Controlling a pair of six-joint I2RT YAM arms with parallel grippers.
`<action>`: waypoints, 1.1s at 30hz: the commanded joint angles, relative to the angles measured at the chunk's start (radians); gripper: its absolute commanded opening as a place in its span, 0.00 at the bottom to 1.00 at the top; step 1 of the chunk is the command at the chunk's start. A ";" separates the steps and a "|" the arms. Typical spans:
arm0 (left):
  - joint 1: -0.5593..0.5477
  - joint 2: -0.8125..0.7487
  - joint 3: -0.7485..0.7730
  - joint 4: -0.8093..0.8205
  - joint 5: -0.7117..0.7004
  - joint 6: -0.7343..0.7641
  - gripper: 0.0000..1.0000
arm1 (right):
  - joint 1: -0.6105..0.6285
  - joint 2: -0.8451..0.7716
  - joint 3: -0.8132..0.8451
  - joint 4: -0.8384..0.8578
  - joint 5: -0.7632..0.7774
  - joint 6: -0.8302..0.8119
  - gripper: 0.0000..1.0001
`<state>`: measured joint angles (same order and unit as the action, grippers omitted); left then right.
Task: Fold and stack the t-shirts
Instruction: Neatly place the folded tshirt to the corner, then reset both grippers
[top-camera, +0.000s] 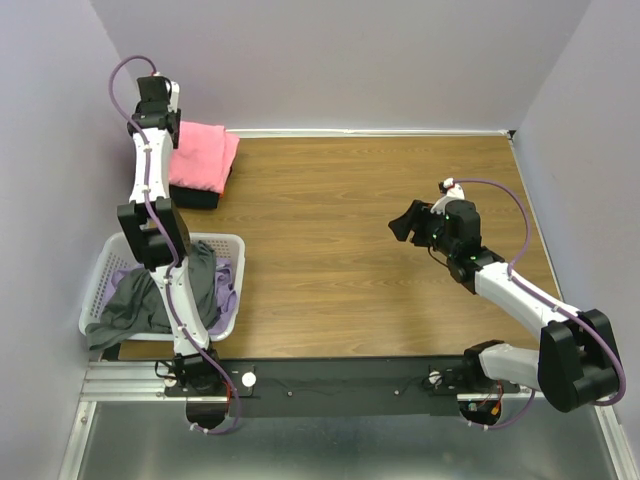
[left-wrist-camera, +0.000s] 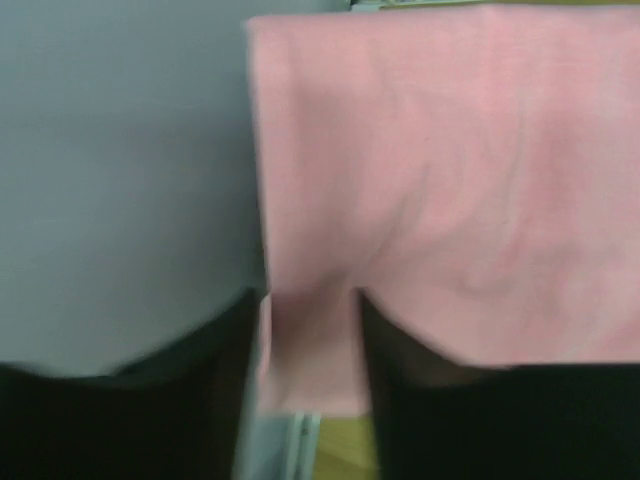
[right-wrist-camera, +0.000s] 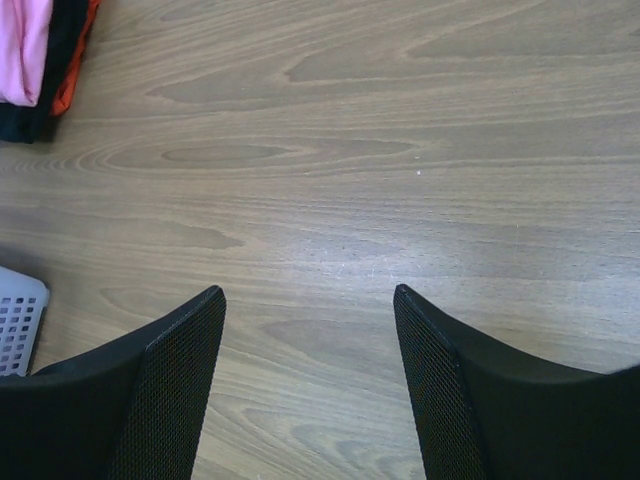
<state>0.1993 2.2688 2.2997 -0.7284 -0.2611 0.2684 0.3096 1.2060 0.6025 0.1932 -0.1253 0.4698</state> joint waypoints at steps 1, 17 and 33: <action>0.017 0.000 0.024 0.026 -0.122 -0.028 0.75 | 0.005 -0.014 -0.010 0.022 -0.025 -0.008 0.75; -0.162 -0.366 -0.331 0.337 -0.185 -0.316 0.93 | 0.003 -0.025 -0.013 0.020 0.016 -0.028 0.76; -0.768 -0.965 -1.339 1.069 -0.378 -0.431 0.93 | 0.005 -0.146 -0.055 0.015 0.229 -0.082 0.77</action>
<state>-0.4816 1.3777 1.0634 0.2024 -0.5461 -0.1177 0.3096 1.0817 0.5705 0.1932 0.0101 0.4198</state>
